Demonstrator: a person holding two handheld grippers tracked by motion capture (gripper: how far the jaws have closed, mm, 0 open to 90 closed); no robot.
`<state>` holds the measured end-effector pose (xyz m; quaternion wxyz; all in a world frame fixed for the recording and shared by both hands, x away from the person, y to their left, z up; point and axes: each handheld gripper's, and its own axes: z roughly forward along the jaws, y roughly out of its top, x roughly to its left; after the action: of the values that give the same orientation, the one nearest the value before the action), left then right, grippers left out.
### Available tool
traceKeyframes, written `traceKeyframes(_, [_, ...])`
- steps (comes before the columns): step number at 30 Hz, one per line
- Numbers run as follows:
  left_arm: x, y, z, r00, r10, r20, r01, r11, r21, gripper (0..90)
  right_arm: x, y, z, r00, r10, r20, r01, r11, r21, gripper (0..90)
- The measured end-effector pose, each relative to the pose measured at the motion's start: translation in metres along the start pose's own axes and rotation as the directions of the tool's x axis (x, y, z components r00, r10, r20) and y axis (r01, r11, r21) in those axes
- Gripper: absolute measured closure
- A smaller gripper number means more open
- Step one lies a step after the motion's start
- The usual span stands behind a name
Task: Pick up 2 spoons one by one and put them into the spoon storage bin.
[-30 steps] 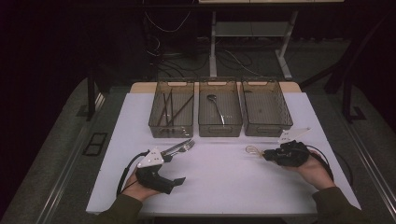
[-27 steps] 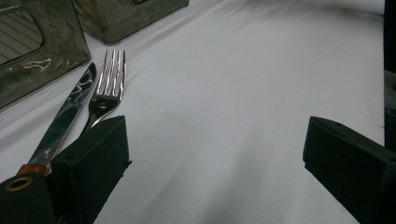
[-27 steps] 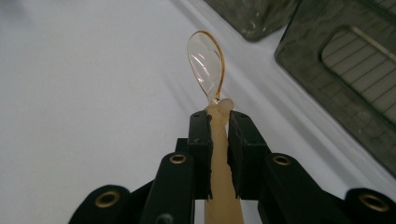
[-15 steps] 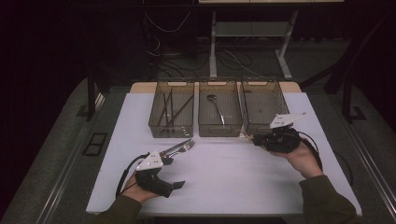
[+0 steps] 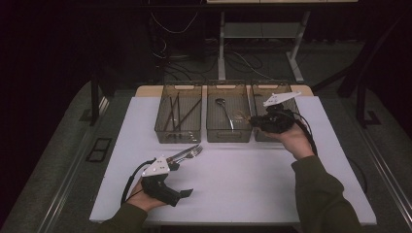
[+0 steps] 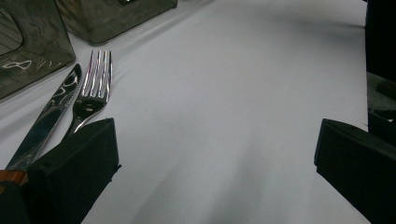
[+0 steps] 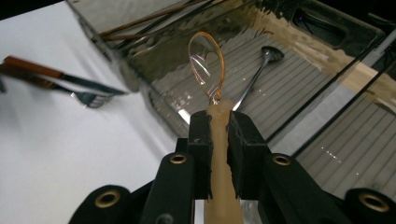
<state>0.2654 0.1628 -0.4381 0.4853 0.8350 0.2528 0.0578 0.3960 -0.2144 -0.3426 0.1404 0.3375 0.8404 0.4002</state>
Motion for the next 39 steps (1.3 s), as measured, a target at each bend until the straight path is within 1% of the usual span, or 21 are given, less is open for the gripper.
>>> traceKeyframes(5, [0.000, 0.000, 0.000, 1.0000, -0.004, 0.004, 0.004, 1.0000, 0.003, 0.0, -0.005, 0.015, 0.019, 0.9997, 0.019, 0.016, -0.020, 1.000, 0.007, 79.9])
traceKeyframes(8, [0.000, 0.000, 0.001, 1.0000, -0.008, 0.006, 0.008, 1.0000, -0.004, 0.0, -0.008, 0.022, 0.031, 0.9992, 0.035, 0.018, -0.035, 0.999, 0.008, 79.9])
traceKeyframes(10, [0.000, 0.001, 0.000, 1.0000, -0.005, 0.006, 0.005, 1.0000, 0.000, 0.0, -0.009, 0.025, 0.039, 0.9989, 0.042, 0.021, -0.042, 0.999, 0.018, 79.8])
traceKeyframes(12, [0.000, 0.001, 0.001, 1.0000, -0.001, 0.006, 0.001, 1.0000, 0.000, 0.0, -0.010, 0.028, 0.047, 0.9977, 0.063, 0.024, -0.064, 0.997, 0.034, 79.8])
traceKeyframes(14, [0.000, 0.001, 0.001, 1.0000, 0.003, 0.008, -0.003, 1.0000, -0.002, 0.0, -0.009, 0.030, 0.056, 0.9973, 0.069, 0.025, -0.070, 0.997, 0.039, 79.8])
traceKeyframes(17, [0.000, 0.001, 0.001, 0.9999, 0.003, 0.011, -0.003, 1.0000, 0.001, 0.0, -0.008, 0.031, 0.068, 0.9978, 0.057, 0.035, -0.059, 0.996, 0.062, 79.6])
traceKeyframes(18, [0.000, 0.001, 0.001, 0.9999, -0.001, 0.013, 0.001, 1.0000, 0.000, 0.0, -0.007, 0.031, 0.071, 0.9978, 0.061, 0.026, -0.063, 0.996, 0.070, 79.5])
traceKeyframes(21, [0.000, 0.001, 0.001, 0.9999, 0.006, 0.015, -0.006, 1.0000, 0.002, 0.0, -0.005, 0.029, 0.082, 0.9982, 0.049, 0.035, -0.052, 0.994, 0.098, 79.1])
traceKeyframes(22, [0.000, 0.001, 0.001, 0.9999, 0.007, 0.016, -0.007, 1.0000, 0.002, 0.0, -0.005, 0.028, 0.086, 0.9982, 0.052, 0.029, -0.055, 0.992, 0.114, 78.3])
traceKeyframes(23, [0.000, 0.001, 0.001, 0.9999, 0.007, 0.016, -0.007, 1.0000, 0.002, 0.0, -0.005, 0.026, 0.090, 0.9987, 0.043, 0.029, -0.046, 0.990, 0.131, 76.8])
traceKeyframes(24, [0.000, 0.001, 0.001, 0.9998, 0.008, 0.016, -0.008, 1.0000, 0.003, 0.0, -0.004, 0.025, 0.091, 0.9983, 0.025, 0.052, -0.032, 0.991, 0.132, 68.8])
traceKeyframes(25, [0.000, 0.001, 0.001, 0.9998, 0.007, 0.016, -0.007, 1.0000, 0.002, 0.0, -0.004, 0.025, 0.091, 0.9973, 0.036, 0.064, -0.043, 0.992, 0.115, 60.9])
traceKeyframes(27, [0.000, 0.001, 0.001, 0.9998, 0.007, 0.017, -0.007, 1.0000, 0.004, 0.0, -0.006, 0.025, 0.088, 0.9956, 0.080, 0.048, -0.084, 0.993, 0.077, 51.7])
traceKeyframes(28, [0.000, 0.001, 0.001, 0.9998, 0.007, 0.016, -0.007, 1.0000, 0.005, 0.0, -0.006, 0.025, 0.086, 0.9949, 0.087, 0.052, -0.090, 0.994, 0.067, 47.0])
traceKeyframes(30, [-0.001, 0.001, 0.001, 0.9999, 0.002, 0.015, -0.002, 1.0000, 0.001, 0.0, -0.006, 0.026, 0.082, 0.9942, 0.098, 0.046, -0.100, 0.994, 0.047, 43.0])
traceKeyframes(32, [-0.001, 0.001, 0.001, 0.9999, 0.007, 0.014, -0.007, 1.0000, 0.005, 0.0, -0.006, 0.026, 0.075, 0.9938, 0.101, 0.045, -0.103, 0.994, 0.029, 39.7])
traceKeyframes(33, [-0.001, 0.001, 0.001, 0.9999, 0.006, 0.013, -0.006, 1.0000, 0.005, 0.0, -0.006, 0.025, 0.072, 0.9943, 0.100, 0.037, -0.101, 0.995, 0.017, 38.3])
traceKeyframes(34, [-0.001, 0.001, 0.001, 0.9999, 0.004, 0.012, -0.004, 1.0000, 0.007, 0.0, -0.006, 0.025, 0.068, 0.9937, 0.110, 0.022, -0.110, 0.994, 0.008, 35.9])
traceKeyframes(36, [0.000, 0.000, 0.001, 0.9999, 0.004, 0.011, -0.004, 0.9999, 0.011, 0.0, -0.006, 0.022, 0.061, 0.9928, 0.120, 0.006, -0.120, 0.993, -0.012, 32.8])
traceKeyframes(38, [0.000, 0.000, 0.001, 1.0000, -0.003, 0.010, 0.002, 0.9999, 0.012, 0.0, -0.006, 0.018, 0.054, 0.9922, 0.125, 0.000, -0.125, 0.992, -0.025, 28.0])
traceKeyframes(39, [0.000, 0.000, 0.001, 1.0000, -0.002, 0.009, 0.002, 0.9999, 0.013, 0.0, -0.006, 0.015, 0.050, 0.9929, 0.119, -0.002, -0.119, 0.992, -0.027, 27.9])
